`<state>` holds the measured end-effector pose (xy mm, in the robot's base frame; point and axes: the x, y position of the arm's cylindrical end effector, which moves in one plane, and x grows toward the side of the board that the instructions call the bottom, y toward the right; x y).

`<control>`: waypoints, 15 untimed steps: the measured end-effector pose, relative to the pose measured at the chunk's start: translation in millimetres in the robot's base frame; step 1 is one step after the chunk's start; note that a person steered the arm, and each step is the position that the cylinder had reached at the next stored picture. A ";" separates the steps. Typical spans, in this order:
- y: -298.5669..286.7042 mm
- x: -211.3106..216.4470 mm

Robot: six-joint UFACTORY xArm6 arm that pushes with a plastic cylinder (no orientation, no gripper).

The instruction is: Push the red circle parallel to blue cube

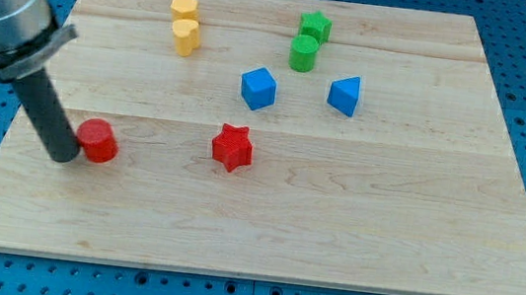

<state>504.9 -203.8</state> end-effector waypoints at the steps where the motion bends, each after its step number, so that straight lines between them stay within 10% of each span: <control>1: 0.9 17.0; 3: 51.7 -1.4; 9: -65.4 -44.8; 15: 39.4 -40.3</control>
<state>464.6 -164.4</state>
